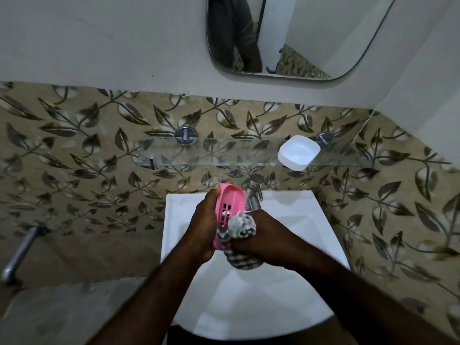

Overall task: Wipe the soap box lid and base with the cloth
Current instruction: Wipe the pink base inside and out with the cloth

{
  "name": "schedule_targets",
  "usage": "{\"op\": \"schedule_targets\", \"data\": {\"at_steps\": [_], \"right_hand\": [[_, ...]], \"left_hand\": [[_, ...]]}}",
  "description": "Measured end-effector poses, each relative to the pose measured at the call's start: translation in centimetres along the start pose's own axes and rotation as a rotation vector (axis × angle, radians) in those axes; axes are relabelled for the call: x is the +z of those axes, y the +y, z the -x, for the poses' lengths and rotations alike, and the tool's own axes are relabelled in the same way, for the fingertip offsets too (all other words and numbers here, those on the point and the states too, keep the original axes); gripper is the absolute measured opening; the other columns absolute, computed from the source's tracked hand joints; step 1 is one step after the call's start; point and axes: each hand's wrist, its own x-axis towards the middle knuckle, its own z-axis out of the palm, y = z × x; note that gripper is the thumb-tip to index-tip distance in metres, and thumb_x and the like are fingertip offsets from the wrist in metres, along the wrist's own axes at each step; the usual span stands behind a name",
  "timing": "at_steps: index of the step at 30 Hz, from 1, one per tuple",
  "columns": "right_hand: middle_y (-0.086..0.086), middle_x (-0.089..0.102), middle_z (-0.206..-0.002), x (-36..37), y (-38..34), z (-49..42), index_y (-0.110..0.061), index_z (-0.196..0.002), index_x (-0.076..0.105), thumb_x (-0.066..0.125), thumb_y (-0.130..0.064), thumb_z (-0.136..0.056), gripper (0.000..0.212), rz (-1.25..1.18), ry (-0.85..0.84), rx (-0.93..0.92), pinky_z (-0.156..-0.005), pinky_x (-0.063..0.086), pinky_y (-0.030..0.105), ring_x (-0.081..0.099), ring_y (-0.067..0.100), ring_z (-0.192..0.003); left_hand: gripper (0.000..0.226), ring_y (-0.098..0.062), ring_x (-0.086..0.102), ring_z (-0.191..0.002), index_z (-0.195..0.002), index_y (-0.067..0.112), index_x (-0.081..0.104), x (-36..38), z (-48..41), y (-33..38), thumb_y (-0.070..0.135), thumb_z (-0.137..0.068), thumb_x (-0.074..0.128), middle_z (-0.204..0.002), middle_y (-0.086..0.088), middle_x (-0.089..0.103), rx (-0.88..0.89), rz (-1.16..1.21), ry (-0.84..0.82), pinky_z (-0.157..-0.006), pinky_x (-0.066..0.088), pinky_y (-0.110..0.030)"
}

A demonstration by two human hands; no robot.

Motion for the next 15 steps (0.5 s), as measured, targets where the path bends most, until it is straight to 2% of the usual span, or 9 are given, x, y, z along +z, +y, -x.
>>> {"op": "schedule_targets", "data": {"at_steps": [2,3,4,5,7,9,12,15], "right_hand": [[0.002,0.057,-0.065,-0.4,0.5,-0.1,-0.017,-0.064,0.049,0.067,-0.01,-0.075,0.022,0.499,-0.046,-0.062,-0.057,0.038,0.028,0.051,0.02,-0.059],[-0.003,0.059,-0.071,-0.6,0.6,-0.2,-0.024,-0.066,0.049,0.069,-0.016,-0.073,0.023,0.786,0.003,-0.101,-0.06,0.035,0.026,0.054,0.019,-0.065],[-0.003,0.062,-0.08,-0.7,0.6,-0.3,-0.027,-0.071,0.053,0.07,-0.021,-0.073,0.018,0.961,0.063,-0.139,-0.062,0.034,0.025,0.058,0.019,-0.073],[-0.004,0.062,-0.089,-0.6,0.7,-0.4,-0.028,-0.081,0.06,0.07,-0.024,-0.073,0.014,1.046,0.11,-0.171,-0.062,0.034,0.025,0.061,0.021,-0.082],[-0.002,0.06,-0.097,-0.4,1.3,-0.8,-0.025,-0.098,0.063,0.068,-0.023,-0.073,0.026,1.14,0.18,-0.229,-0.063,0.039,0.029,0.061,0.024,-0.09],[0.0,0.058,-0.097,-0.6,1.6,-1.4,-0.022,-0.1,0.062,0.065,-0.021,-0.074,0.026,1.174,0.277,-0.273,-0.064,0.044,0.033,0.06,0.026,-0.09],[0.001,0.061,-0.092,-1.2,1.0,-2.2,-0.02,-0.092,0.062,0.066,-0.021,-0.074,0.018,0.955,0.474,-0.228,-0.064,0.048,0.035,0.061,0.028,-0.085],[-0.001,0.068,-0.072,-1.2,0.0,-2.4,-0.02,-0.073,0.062,0.067,-0.019,-0.072,0.005,0.479,0.579,-0.131,-0.06,0.055,0.038,0.067,0.021,-0.068]], "left_hand": [[0.045,-0.021,0.075,-0.084,-0.108,0.021,0.067,0.2,0.0,-0.2,0.057,-0.093,0.045,-0.092,-0.006,0.078,0.039,-0.075,0.026,-0.07,0.056,-0.032],[0.044,-0.021,0.075,-0.084,-0.11,0.02,0.067,0.5,0.0,-0.4,0.054,-0.094,0.045,-0.091,-0.006,0.078,0.041,-0.093,0.039,-0.068,0.056,-0.03],[0.045,-0.023,0.074,-0.085,-0.114,0.018,0.066,0.7,-0.1,-0.5,0.052,-0.095,0.045,-0.094,-0.008,0.077,0.036,-0.099,0.048,-0.068,0.056,-0.03],[0.047,-0.025,0.073,-0.089,-0.117,0.016,0.065,0.8,-0.1,-0.4,0.052,-0.096,0.045,-0.098,-0.011,0.076,0.026,-0.097,0.054,-0.069,0.056,-0.031],[0.05,-0.027,0.072,-0.092,-0.119,0.014,0.064,0.9,-0.3,0.2,0.053,-0.096,0.045,-0.104,-0.014,0.074,-0.002,-0.091,0.049,-0.071,0.056,-0.033],[0.053,-0.028,0.072,-0.092,-0.12,0.012,0.064,0.8,-0.4,0.9,0.055,-0.095,0.045,-0.104,-0.015,0.074,-0.014,-0.088,0.035,-0.075,0.057,-0.036],[0.058,-0.032,0.068,-0.102,-0.121,0.011,0.063,0.9,-0.2,1.3,0.058,-0.093,0.044,-0.113,-0.018,0.071,-0.018,-0.058,-0.006,-0.085,0.056,-0.045],[0.055,-0.028,0.072,-0.089,-0.105,0.017,0.073,1.2,0.0,1.3,0.062,-0.085,0.048,-0.107,-0.015,0.074,-0.025,0.009,-0.083,-0.068,0.06,-0.039]]}}
